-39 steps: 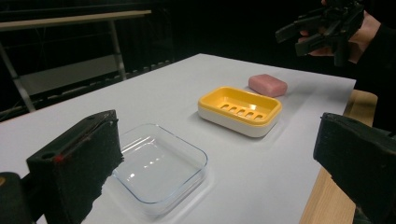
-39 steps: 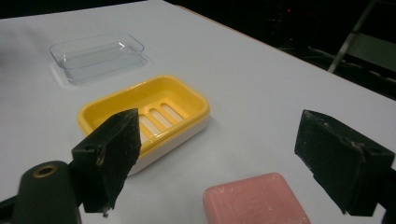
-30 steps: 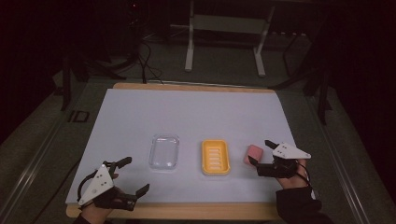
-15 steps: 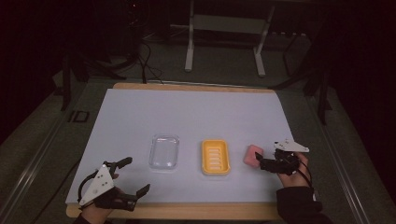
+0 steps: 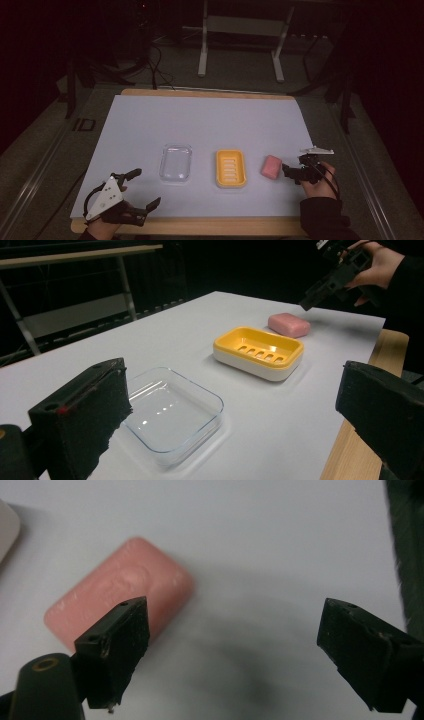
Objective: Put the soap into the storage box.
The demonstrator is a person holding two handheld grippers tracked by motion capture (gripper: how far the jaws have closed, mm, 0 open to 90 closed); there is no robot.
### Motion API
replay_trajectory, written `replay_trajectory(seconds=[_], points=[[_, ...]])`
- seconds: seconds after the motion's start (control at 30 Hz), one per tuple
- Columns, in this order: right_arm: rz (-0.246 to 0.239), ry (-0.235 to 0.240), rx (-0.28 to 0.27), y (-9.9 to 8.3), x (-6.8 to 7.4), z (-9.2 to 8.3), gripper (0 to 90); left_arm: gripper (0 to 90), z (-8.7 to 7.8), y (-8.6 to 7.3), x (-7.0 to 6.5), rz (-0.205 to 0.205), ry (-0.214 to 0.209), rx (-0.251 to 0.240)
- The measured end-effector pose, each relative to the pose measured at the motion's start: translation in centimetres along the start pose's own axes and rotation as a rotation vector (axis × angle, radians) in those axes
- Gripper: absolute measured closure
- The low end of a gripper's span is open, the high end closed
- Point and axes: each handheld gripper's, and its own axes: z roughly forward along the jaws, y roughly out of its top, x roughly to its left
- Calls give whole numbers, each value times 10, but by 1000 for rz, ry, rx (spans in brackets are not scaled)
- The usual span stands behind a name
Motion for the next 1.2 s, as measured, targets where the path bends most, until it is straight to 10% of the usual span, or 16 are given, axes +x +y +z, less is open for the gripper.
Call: replay_trajectory(seconds=[0.3, 0.83, 1.2], points=[[52, 27, 169, 4, -11, -2, 132, 12, 1, 0, -1, 6, 4, 9], [-8, 113, 504, -2, -10, -1, 137, 12, 1, -1, -1, 8, 6, 15], [-58, 112, 582, -10, 11, -4, 151, 12, 1, -1, -1, 10, 8, 19]])
